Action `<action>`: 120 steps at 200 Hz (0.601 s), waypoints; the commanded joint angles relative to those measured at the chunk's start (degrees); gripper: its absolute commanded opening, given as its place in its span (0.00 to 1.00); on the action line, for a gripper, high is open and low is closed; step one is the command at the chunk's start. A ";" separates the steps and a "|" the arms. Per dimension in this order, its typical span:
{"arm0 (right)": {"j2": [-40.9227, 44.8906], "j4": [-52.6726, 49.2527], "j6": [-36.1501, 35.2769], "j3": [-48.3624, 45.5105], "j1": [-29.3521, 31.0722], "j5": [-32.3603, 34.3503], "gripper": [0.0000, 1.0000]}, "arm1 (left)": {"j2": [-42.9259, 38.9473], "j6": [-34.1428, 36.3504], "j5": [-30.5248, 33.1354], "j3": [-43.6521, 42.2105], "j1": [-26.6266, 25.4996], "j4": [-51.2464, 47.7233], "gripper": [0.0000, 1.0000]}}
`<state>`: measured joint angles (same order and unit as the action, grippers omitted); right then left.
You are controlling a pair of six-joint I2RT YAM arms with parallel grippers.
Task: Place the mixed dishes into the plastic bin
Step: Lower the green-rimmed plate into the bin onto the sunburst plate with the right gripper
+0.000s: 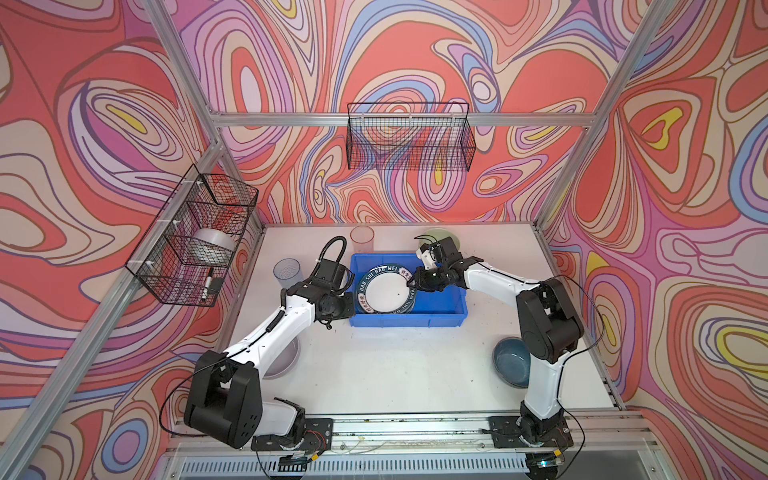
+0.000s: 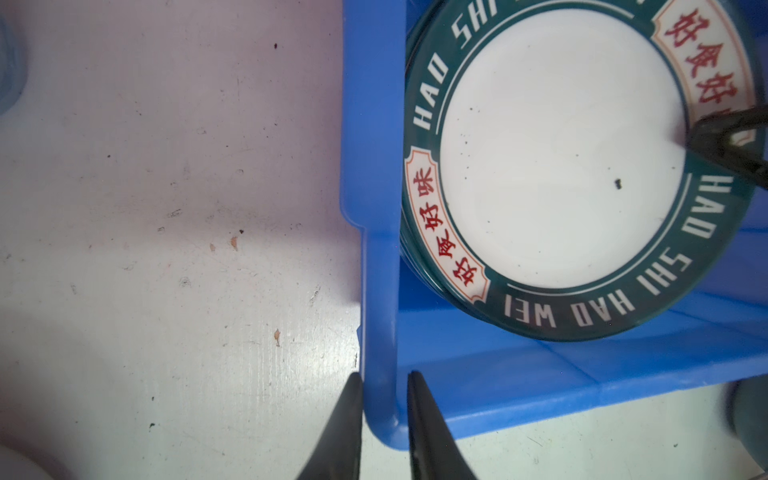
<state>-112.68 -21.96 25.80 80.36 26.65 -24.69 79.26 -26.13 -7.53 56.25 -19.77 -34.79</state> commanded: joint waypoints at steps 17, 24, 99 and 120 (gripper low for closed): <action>-1.35 -4.94 -2.64 3.08 1.92 4.62 0.31 | -0.69 0.19 -1.25 1.14 0.26 0.96 0.23; -1.40 -5.32 -2.76 3.34 2.02 5.22 0.32 | -0.69 0.20 -1.25 1.22 0.31 0.86 0.23; -1.59 -7.67 -3.33 4.98 2.92 9.79 0.45 | -0.69 0.29 -1.43 0.97 0.35 1.04 0.22; -1.66 -8.09 -3.41 4.98 3.14 10.41 0.45 | -0.85 0.29 -1.41 0.79 0.46 1.02 0.22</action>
<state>-113.38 -29.41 23.22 83.81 29.19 -15.86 79.26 -26.13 -7.53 56.25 -19.75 -34.79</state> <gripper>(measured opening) 0.454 0.224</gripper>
